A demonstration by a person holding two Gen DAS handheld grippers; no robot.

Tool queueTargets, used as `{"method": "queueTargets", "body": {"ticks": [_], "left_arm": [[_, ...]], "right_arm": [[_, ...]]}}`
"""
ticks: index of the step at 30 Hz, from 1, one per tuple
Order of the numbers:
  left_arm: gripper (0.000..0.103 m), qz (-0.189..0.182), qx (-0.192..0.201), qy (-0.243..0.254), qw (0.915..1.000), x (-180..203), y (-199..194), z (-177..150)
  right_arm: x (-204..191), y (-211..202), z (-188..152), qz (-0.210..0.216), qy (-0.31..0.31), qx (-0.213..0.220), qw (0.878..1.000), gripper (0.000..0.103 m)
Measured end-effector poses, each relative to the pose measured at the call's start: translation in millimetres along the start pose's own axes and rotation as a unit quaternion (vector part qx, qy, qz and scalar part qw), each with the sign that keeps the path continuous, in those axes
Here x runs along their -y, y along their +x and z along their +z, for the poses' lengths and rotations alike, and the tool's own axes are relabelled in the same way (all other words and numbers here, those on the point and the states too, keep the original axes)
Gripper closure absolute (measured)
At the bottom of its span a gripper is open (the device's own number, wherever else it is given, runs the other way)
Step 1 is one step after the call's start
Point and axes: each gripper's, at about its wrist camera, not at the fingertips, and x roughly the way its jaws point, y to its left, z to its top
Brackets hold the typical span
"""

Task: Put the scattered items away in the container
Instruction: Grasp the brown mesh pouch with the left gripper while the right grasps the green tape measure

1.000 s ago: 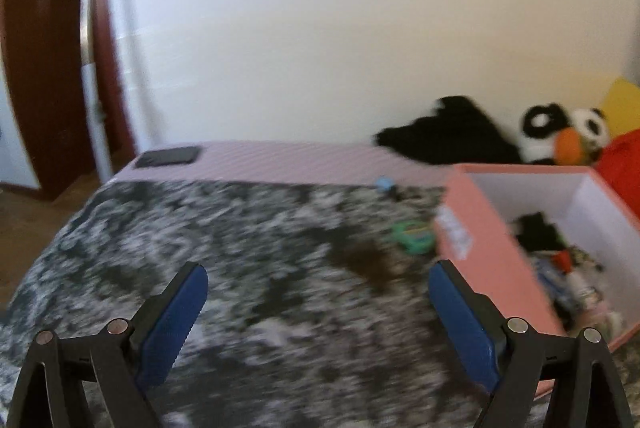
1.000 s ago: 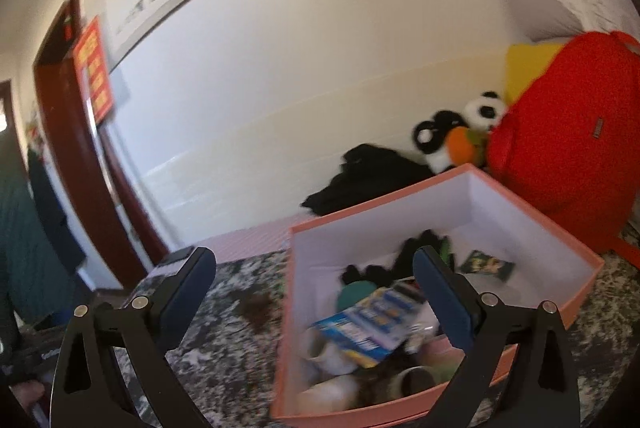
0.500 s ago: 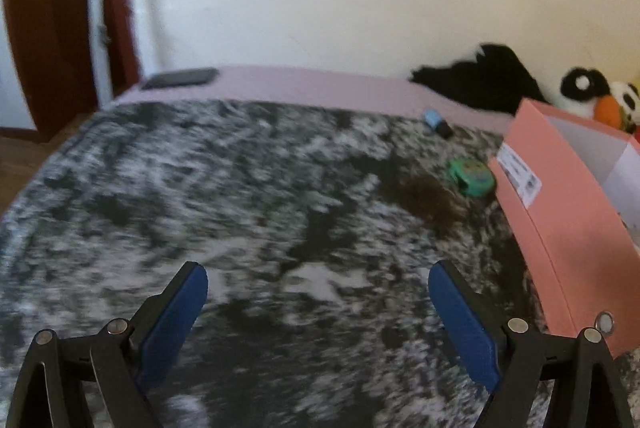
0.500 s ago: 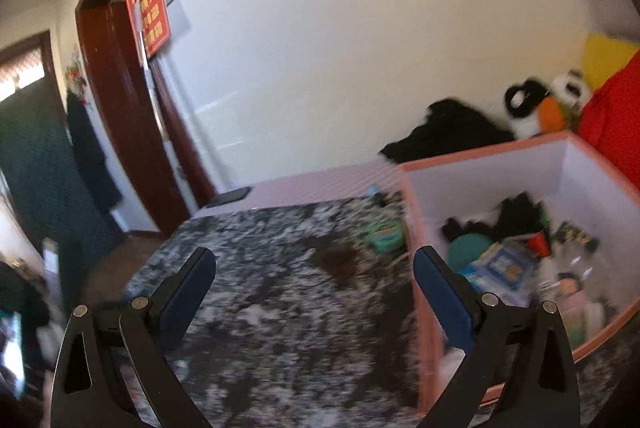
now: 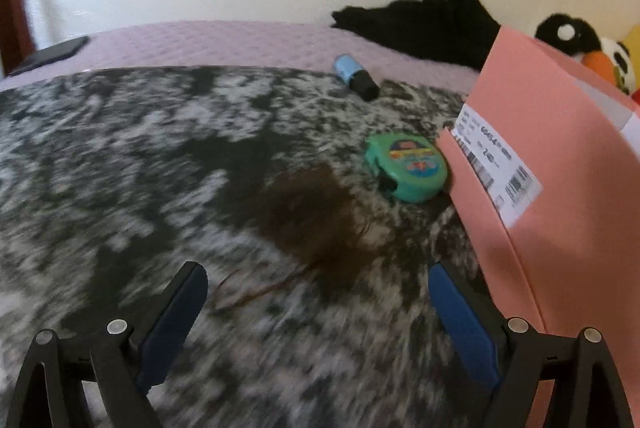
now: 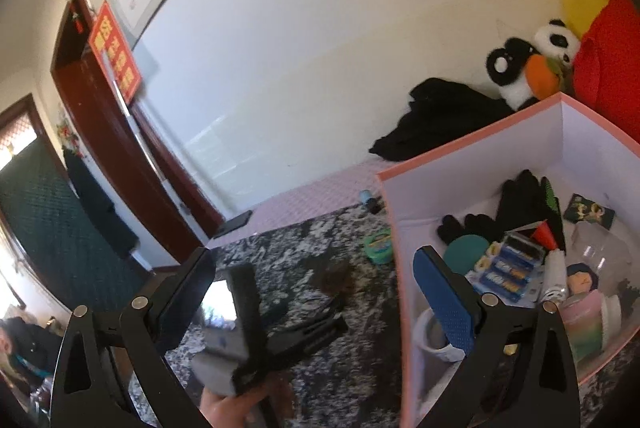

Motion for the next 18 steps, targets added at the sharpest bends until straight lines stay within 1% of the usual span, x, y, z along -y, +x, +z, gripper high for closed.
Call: {"method": "queueTargets", "body": {"ticks": [3,6,7,8,9,10,11,12,14,16,18], "left_arm": [[0.010,0.006,-0.010,0.005,0.9999,2.9,20.4,10.7],[0.010,0.013,-0.048,0.016,0.9987,0.2,46.7,13.0],[0.010,0.017,-0.051,0.025,0.9982,0.0,52.6,11.9],[0.010,0.021,-0.046,0.039,0.9980,0.7,55.4,9.5],[0.015,0.021,-0.040,0.043,0.9980,-0.3,55.5,8.5],[0.023,0.018,-0.032,0.039,0.9985,-2.7,53.0,8.7],[0.062,0.018,-0.026,0.032,0.9990,-5.8,50.2,9.7],[0.082,0.016,-0.026,0.020,0.9994,-11.0,47.1,11.8],[0.087,0.003,-0.025,-0.005,0.9997,-22.6,40.4,12.3],[0.087,-0.004,-0.022,-0.023,0.9995,-32.4,33.2,10.6],[0.087,0.001,-0.020,-0.026,0.9995,-37.7,23.7,6.0]], "right_arm": [[10.7,0.7,4.2,-0.006,0.004,0.000,1.000,0.002],[21.3,1.4,8.4,-0.011,0.008,0.000,1.000,0.002],[24.9,1.7,9.8,-0.013,0.009,0.000,1.000,0.002],[28.4,1.9,11.2,-0.015,0.011,0.000,1.000,0.002],[32.0,2.2,12.6,-0.017,0.012,0.000,1.000,0.002],[34.8,2.5,13.5,-0.018,0.013,0.000,1.000,0.002],[34.0,3.5,11.7,-0.020,0.010,-0.002,1.000,0.002],[33.2,4.4,10.0,-0.021,0.007,-0.004,1.000,0.002],[31.5,6.4,6.5,-0.024,0.002,-0.007,1.000,0.002],[29.0,7.1,3.6,-0.026,-0.005,-0.010,1.000,0.002],[25.6,5.8,1.6,-0.026,-0.013,-0.009,1.000,0.002]]}}
